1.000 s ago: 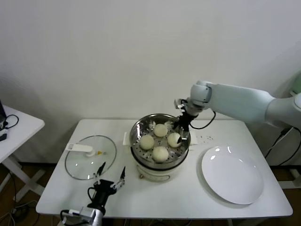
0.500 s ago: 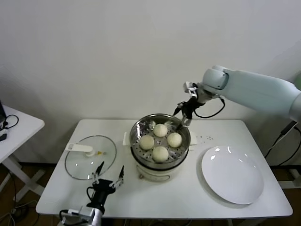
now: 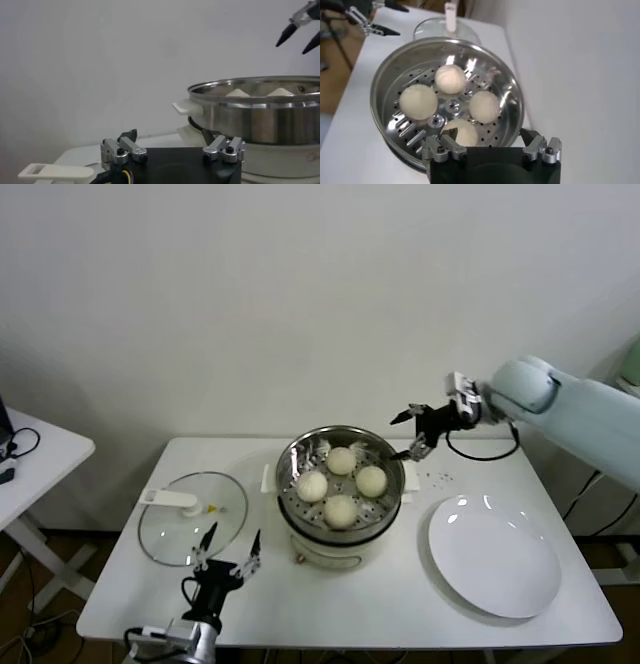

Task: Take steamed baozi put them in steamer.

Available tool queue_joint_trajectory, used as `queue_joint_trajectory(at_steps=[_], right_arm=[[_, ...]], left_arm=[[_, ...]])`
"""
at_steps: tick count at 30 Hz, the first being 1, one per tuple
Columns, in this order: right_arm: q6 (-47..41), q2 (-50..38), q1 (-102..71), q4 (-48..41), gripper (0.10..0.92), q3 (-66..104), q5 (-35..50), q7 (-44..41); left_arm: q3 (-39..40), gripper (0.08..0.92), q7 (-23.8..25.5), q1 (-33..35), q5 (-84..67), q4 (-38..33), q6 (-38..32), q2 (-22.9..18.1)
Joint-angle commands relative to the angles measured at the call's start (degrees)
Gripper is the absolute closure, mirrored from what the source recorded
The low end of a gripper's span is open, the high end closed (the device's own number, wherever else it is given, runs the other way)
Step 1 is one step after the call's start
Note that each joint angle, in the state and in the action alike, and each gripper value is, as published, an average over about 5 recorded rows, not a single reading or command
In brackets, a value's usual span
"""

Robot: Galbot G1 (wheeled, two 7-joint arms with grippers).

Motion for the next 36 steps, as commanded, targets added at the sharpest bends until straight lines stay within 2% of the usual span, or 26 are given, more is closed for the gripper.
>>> queue_joint_trajectory(at_steps=[1,6,14,26,36], right_arm=[[4.72,-14.64,-40.92,13.90,0.203,40.31,-6.56,17.74],[7.22,-6.14,-65.39,16.64,0.203,67.22,-10.14,23.08],[15.42,14.01,-87.35,21.67,0.203,88.01,-16.00,31.50],[26.04,36.65,-107.24,27.54,0.203,96.22,-21.50,33.38],[28.98,40.62,-113.68,25.82,0.203,97.98,-20.61,31.70]], left_arm=[[0.44,0.177,-1.06,-0.03,1.03,0.30,-0.52,-1.48],[1.43,0.177,-1.80,0.38,1.94,0.65,-1.02,-1.70],[1.67,0.177,-3.39,-0.29,2.41,0.65,-0.69,-1.88],[-1.51,0.177,-3.62,-0.18,0.72,0.88,0.11,-0.73],[-3.18,0.177,-2.76,1.45,-1.07,-0.12,0.99,0.37]])
